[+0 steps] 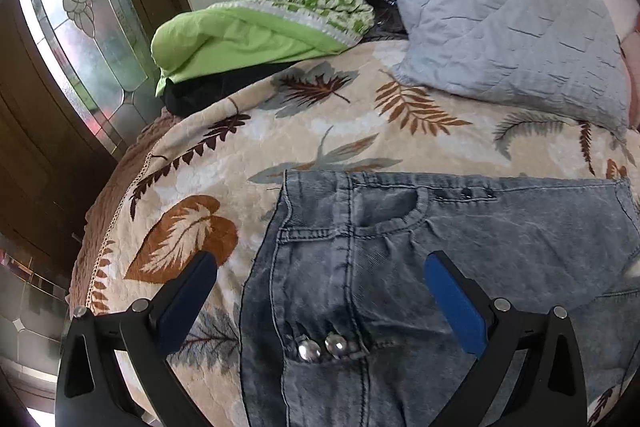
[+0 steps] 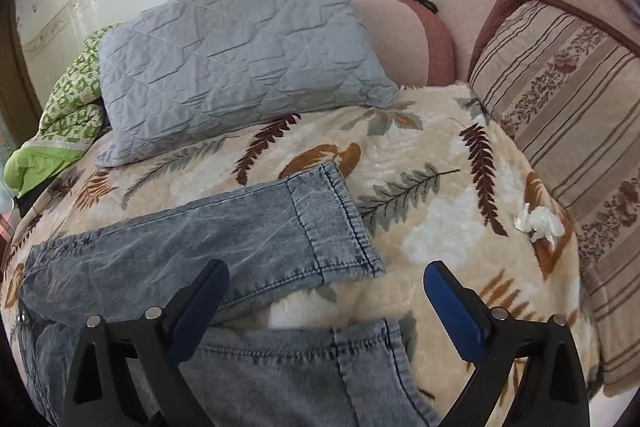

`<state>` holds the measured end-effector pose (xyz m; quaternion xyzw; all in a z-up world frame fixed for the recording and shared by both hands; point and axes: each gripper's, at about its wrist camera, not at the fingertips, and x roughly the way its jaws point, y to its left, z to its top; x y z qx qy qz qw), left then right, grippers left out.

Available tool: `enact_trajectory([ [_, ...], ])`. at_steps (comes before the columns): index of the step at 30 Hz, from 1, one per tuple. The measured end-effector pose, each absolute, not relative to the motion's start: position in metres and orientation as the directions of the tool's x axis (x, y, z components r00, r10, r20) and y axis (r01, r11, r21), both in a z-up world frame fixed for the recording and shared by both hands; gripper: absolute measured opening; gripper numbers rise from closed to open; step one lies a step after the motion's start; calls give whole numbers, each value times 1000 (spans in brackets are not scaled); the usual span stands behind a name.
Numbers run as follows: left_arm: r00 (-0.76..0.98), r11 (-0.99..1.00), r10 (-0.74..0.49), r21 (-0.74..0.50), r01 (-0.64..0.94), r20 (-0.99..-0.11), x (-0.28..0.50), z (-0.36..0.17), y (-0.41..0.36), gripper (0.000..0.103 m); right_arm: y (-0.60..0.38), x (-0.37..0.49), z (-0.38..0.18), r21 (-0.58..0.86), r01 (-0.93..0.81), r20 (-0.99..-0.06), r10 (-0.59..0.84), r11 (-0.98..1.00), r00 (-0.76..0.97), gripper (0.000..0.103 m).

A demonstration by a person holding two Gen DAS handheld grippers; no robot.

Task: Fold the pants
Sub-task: 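Lower both grippers and grasp the jeans' waistband and leg hem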

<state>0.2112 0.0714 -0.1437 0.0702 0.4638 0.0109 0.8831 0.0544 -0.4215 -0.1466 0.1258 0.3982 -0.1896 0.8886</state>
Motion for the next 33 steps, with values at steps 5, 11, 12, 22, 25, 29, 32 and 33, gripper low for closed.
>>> enact_trajectory([
  [5, 503, 995, 69, 95, 25, -861, 271, -163, 92, 103, -461, 127, -170, 124, 435, -798, -170, 892, 577, 86],
  [11, 463, 999, 52, 50, -16, -885, 323, -171, 110, 96, -482, 192, -203, 113, 427, -833, -150, 897, 533, 81],
  [12, 457, 999, 49, 43, -24, -888, 329, -173, 113, 96, -484, 198, -208, 113, 427, -839, -144, 897, 525, 81],
  [22, 322, 998, -63, -67, -2, -945, 357, -214, 109, 56, -483, 236, -254, 38, 411, -888, -158, 911, 432, 81],
  [25, 272, 996, -83, -88, -6, -959, 356, -230, 107, 24, -484, 238, -255, 61, 414, -882, -146, 908, 449, 69],
  [29, 310, 995, -91, -100, -16, -946, 352, -221, 111, 6, -478, 234, -243, 41, 362, -865, -148, 931, 480, 16],
  [32, 361, 995, -95, -100, 5, -928, 342, -202, 111, 6, -471, 225, -227, 35, 349, -841, -161, 936, 517, 14],
  [33, 379, 994, -106, -109, 13, -919, 338, -193, 111, 6, -468, 222, -222, 33, 346, -834, -165, 938, 527, 14],
])
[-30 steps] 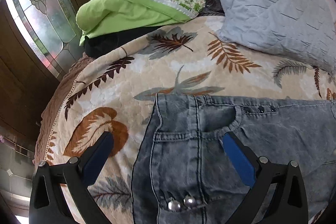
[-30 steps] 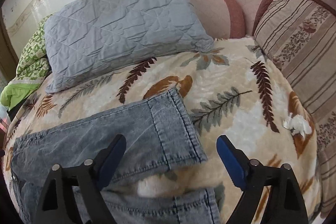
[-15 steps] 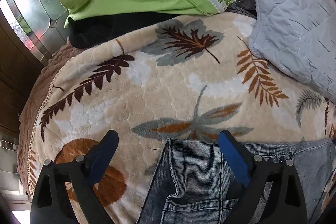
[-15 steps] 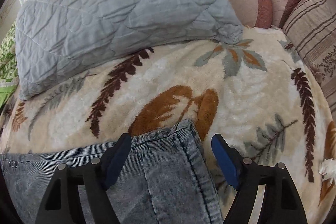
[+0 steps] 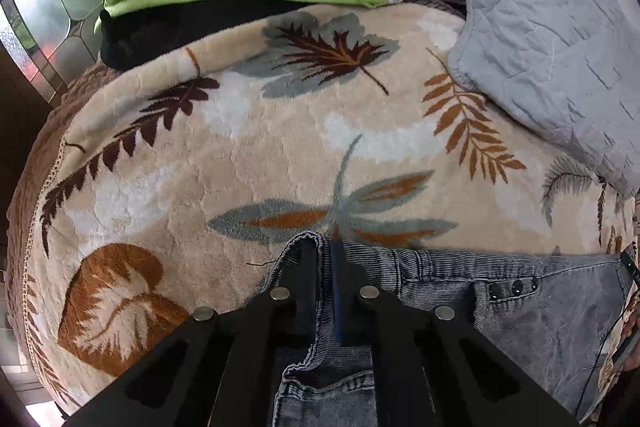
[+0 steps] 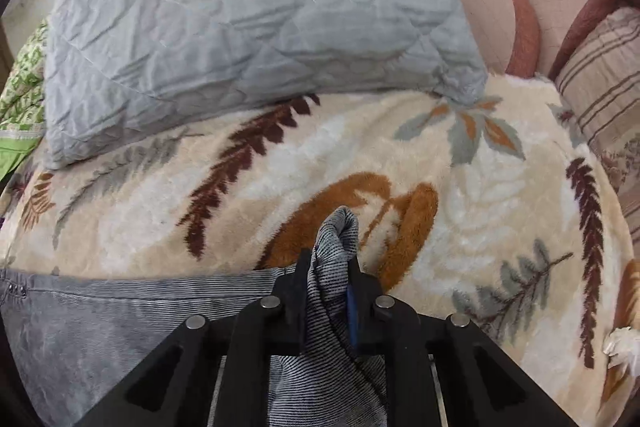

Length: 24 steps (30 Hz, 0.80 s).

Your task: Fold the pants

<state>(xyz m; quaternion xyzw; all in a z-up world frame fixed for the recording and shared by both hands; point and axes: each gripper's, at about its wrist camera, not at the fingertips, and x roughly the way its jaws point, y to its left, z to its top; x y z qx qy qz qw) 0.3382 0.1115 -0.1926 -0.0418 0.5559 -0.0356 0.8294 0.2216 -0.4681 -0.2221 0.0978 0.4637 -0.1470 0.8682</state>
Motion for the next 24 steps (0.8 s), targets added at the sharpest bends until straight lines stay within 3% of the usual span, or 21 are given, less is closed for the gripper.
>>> enact_trajectory([
  [14, 574, 969, -246, -201, 142, -781, 221, -68, 132, 6, -469, 89, -144, 137, 395, -748, -167, 908, 642, 13],
  [22, 558, 965, -260, -195, 175, -788, 121, -78, 162, 6, -454, -10, -144, 152, 366, -790, -109, 918, 603, 14],
  [24, 529, 969, -239, -170, 177, -814, 101, -93, 167, 6, -448, -30, -152, 158, 356, -817, -81, 921, 571, 18],
])
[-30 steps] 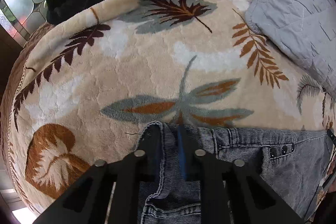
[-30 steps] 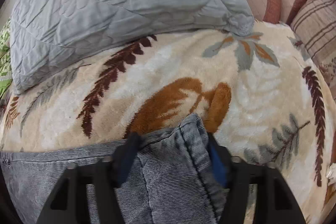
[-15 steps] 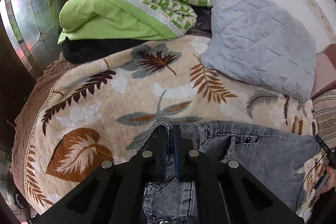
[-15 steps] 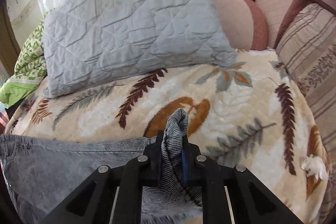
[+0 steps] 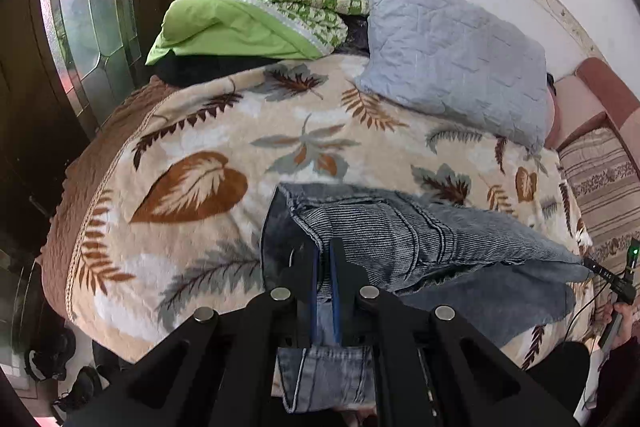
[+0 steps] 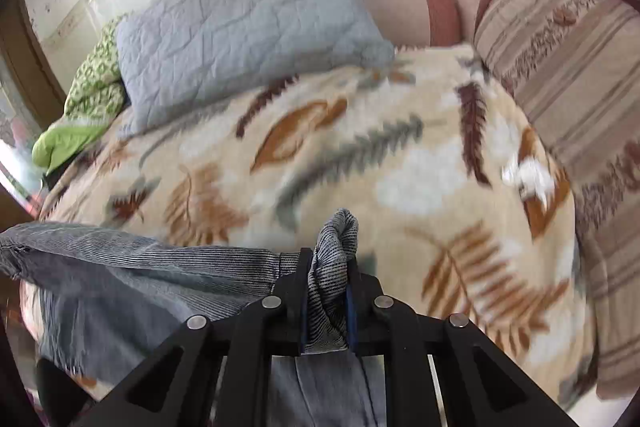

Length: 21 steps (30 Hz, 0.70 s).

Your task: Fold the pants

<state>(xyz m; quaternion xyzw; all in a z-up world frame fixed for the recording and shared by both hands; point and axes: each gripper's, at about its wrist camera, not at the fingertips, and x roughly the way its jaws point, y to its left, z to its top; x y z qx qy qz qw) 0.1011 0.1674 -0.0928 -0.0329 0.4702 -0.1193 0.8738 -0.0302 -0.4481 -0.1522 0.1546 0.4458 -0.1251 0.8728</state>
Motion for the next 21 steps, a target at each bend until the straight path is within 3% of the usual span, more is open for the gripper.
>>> enact_trajectory([
  [8, 349, 986, -145, -107, 127, -926, 53, -166, 196, 6, -436, -102, -185, 180, 330, -914, 33, 927, 405, 30],
  [14, 449, 997, -50, -18, 77, -892, 43, -135, 214, 6, -447, -131, -155, 195, 339, -877, 9, 920, 480, 31],
  [16, 504, 997, -56, -20, 78, -862, 42, -116, 212, 6, -450, -121, -146, 244, 340, -850, 32, 908, 526, 43],
  [17, 526, 996, -69, -26, 90, -848, 42, -108, 208, 6, -451, -113, -146, 252, 350, -846, 30, 902, 532, 68],
  [18, 539, 993, -85, -30, 110, -838, 42, -103, 202, 6, -449, -101, -146, 245, 364, -842, 11, 899, 539, 76],
  [21, 540, 985, -121, -32, 172, -833, 47, -102, 175, 6, -448, -66, -163, 203, 391, -863, -25, 898, 504, 76],
])
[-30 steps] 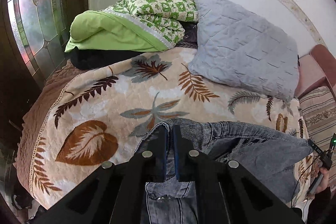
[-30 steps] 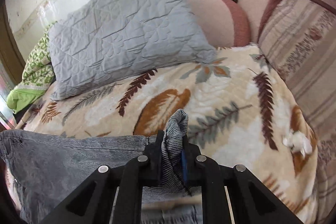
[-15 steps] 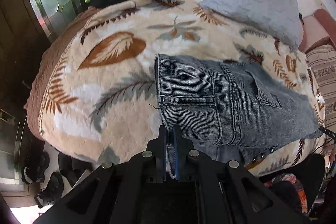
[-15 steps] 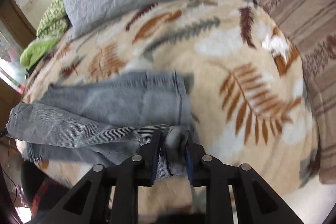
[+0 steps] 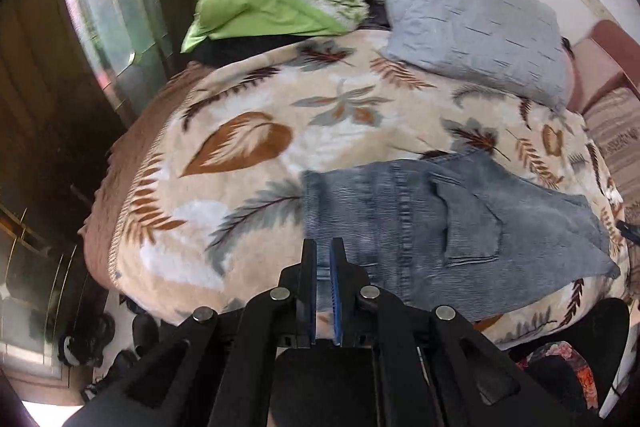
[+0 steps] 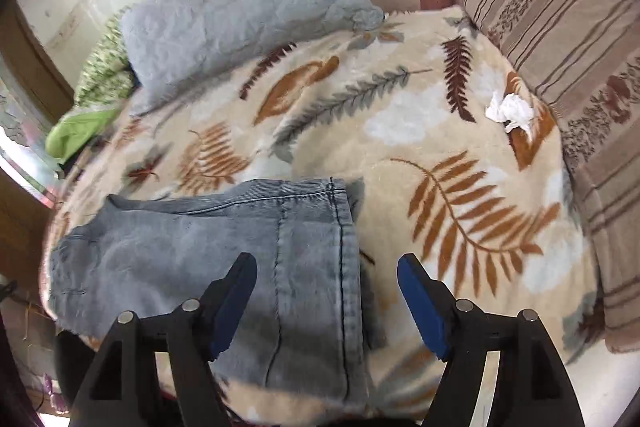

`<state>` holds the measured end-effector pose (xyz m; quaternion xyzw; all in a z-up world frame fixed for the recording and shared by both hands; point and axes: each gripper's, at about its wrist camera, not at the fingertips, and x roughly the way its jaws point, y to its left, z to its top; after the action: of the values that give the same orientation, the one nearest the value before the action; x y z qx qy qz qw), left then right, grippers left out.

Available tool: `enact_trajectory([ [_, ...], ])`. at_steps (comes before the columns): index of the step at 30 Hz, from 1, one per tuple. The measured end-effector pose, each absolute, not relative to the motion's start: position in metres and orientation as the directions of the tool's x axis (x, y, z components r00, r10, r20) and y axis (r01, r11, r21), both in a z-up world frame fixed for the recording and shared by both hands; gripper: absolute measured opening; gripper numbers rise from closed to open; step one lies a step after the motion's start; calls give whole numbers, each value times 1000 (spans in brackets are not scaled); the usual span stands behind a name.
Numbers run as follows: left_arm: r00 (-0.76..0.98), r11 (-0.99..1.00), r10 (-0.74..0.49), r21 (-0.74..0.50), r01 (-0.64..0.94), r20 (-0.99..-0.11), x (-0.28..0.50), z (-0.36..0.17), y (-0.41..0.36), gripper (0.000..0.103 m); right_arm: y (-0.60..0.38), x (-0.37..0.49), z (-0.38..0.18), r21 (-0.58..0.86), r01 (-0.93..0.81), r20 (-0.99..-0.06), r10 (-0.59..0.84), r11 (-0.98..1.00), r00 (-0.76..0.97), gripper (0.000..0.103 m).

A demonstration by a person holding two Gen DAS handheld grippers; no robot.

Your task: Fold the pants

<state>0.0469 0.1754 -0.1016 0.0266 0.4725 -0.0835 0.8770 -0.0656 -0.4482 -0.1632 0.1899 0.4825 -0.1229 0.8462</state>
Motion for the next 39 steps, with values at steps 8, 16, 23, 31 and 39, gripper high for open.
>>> enact_trajectory([
  [8, 436, 980, -122, -38, 196, -892, 80, -164, 120, 6, -451, -6, -216, 124, 413, -944, -21, 902, 331, 14],
  [16, 437, 988, -80, -14, 151, -896, 80, -182, 115, 6, -456, 4, -149, 90, 366, -847, -122, 926, 517, 12],
  [23, 423, 991, -36, 22, 132, -905, 76, -194, 113, 6, -480, 22, -206, 113, 473, -890, -122, 874, 438, 16],
  [31, 545, 987, -18, 72, 143, -838, 58, -157, 103, 7, -484, -31, -164, 136, 615, -776, -303, 777, 554, 16],
  [39, 569, 951, -76, 112, 289, -819, 44, -163, 34, 63, -384, -42, -154, 171, 315, -815, -45, 934, 577, 16],
])
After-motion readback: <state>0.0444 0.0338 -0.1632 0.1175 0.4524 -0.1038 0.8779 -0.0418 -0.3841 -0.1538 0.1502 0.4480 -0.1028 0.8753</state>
